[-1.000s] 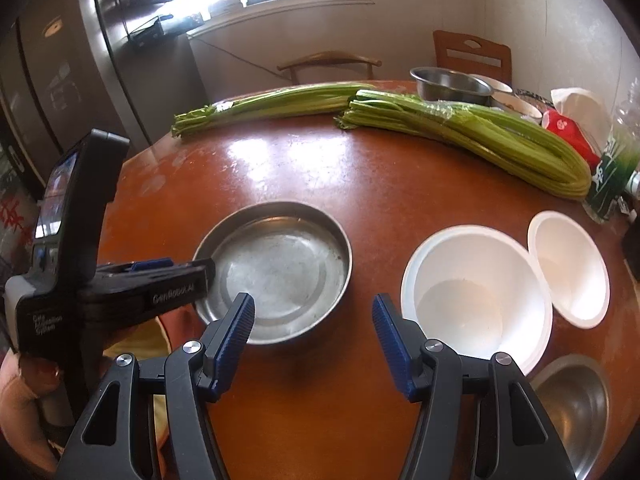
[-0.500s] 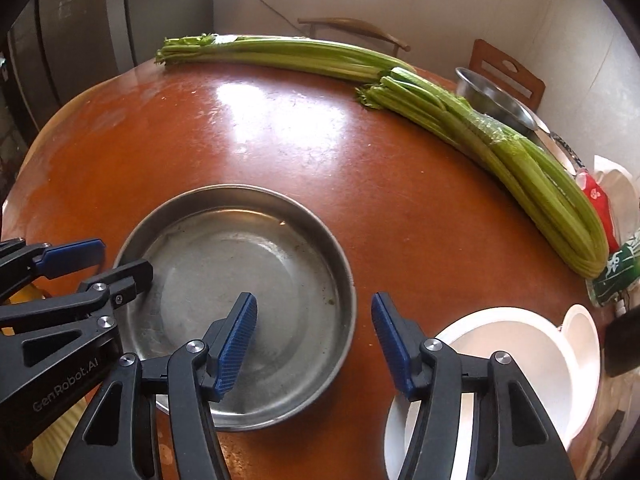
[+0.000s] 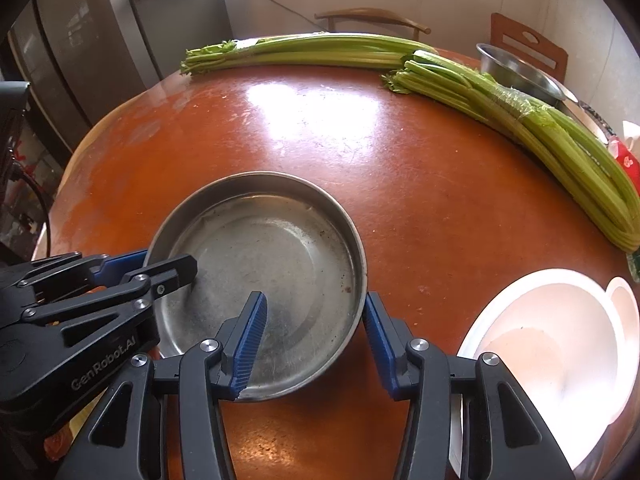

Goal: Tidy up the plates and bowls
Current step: 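Grasp the steel pan rim with the left tool, then lift the steel pan with the left tool toward the stacked dishes, then lower the steel pan onto the yellow plate with the left tool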

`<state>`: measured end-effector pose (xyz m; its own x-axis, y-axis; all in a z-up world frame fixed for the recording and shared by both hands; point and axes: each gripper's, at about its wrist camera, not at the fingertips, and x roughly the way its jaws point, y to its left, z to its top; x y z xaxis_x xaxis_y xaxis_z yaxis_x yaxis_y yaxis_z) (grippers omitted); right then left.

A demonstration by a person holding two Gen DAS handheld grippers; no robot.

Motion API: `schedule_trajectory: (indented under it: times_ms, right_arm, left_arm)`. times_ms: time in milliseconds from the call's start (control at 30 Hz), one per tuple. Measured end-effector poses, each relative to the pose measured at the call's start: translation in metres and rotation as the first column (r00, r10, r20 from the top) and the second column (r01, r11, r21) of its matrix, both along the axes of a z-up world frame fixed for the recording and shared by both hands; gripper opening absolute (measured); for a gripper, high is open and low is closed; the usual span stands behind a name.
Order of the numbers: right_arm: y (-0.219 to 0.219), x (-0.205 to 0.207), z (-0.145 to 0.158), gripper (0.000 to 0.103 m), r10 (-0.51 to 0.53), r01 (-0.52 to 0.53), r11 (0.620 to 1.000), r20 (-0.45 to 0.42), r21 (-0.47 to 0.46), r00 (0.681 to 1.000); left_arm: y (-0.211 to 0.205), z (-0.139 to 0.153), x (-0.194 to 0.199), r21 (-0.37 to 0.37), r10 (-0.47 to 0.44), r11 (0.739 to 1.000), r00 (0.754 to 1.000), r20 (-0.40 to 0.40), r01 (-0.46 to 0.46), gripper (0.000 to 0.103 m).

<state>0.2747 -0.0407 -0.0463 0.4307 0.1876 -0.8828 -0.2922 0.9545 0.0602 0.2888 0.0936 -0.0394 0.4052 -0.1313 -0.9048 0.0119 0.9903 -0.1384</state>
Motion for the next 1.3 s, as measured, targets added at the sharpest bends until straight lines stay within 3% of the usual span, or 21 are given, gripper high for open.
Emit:
schedule_trajectory:
  times_ms: [333,667,1300]
  right_arm:
    - [-0.005,-0.009,0.021,0.052,-0.006,0.002,0.997,0.048,0.082,0.999]
    - [-0.010,-0.023,0.048,0.052,-0.011,-0.003,0.994,0.127,0.113,0.992]
    - [-0.010,-0.055,0.083,0.052,0.026,-0.057,0.987,0.199,0.150,0.980]
  left_arm:
    - [0.008,0.023,-0.008,-0.025,0.024,0.999,0.996,0.090,-0.022,0.023]
    - [0.004,0.043,-0.019,-0.021,0.014,1.000,0.986,0.164,-0.010,0.024]
    - [0.007,0.083,-0.055,-0.007,0.021,1.000,0.965,0.262,-0.020,0.025]
